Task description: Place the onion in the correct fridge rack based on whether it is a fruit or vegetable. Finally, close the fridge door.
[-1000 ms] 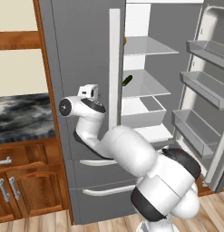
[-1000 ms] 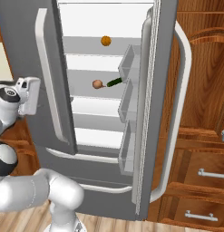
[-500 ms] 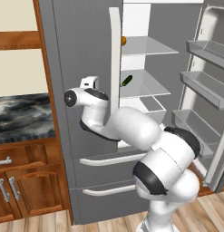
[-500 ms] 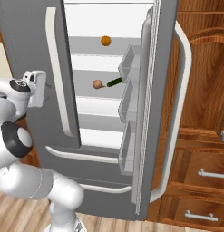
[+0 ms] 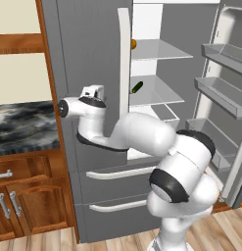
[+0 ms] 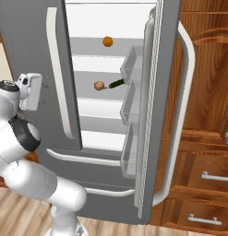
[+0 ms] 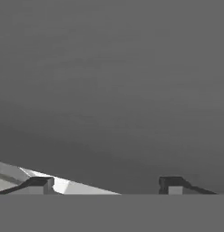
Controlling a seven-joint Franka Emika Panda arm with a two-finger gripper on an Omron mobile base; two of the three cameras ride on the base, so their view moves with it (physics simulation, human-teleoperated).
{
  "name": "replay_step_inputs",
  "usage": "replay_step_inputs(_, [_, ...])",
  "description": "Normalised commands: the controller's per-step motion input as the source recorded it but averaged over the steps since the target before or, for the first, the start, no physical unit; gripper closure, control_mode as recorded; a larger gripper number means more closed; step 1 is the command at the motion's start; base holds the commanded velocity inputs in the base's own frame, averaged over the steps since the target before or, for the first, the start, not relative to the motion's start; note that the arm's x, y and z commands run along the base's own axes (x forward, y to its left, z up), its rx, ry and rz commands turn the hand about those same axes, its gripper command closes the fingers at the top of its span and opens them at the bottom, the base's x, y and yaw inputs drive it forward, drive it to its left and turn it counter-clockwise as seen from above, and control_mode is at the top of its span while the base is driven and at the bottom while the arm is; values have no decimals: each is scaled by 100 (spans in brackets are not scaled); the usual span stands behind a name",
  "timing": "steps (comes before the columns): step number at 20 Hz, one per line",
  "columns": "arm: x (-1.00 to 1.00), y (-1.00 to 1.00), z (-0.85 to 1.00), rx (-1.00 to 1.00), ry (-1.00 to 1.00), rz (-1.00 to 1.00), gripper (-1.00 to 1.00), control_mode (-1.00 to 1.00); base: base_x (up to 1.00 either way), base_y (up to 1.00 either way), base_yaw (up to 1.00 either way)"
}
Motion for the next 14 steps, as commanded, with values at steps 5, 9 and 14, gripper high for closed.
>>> replay_step_inputs(5, [-100, -1, 5, 10, -17, -1, -100, -100, 0, 0, 0])
replay_step_inputs(9, [-100, -11, 28, 14, -13, -5, -100, -100, 0, 0, 0])
replay_step_inputs(14, [-100, -59, 3, 27, -16, -11, -100, -100, 0, 0, 0])
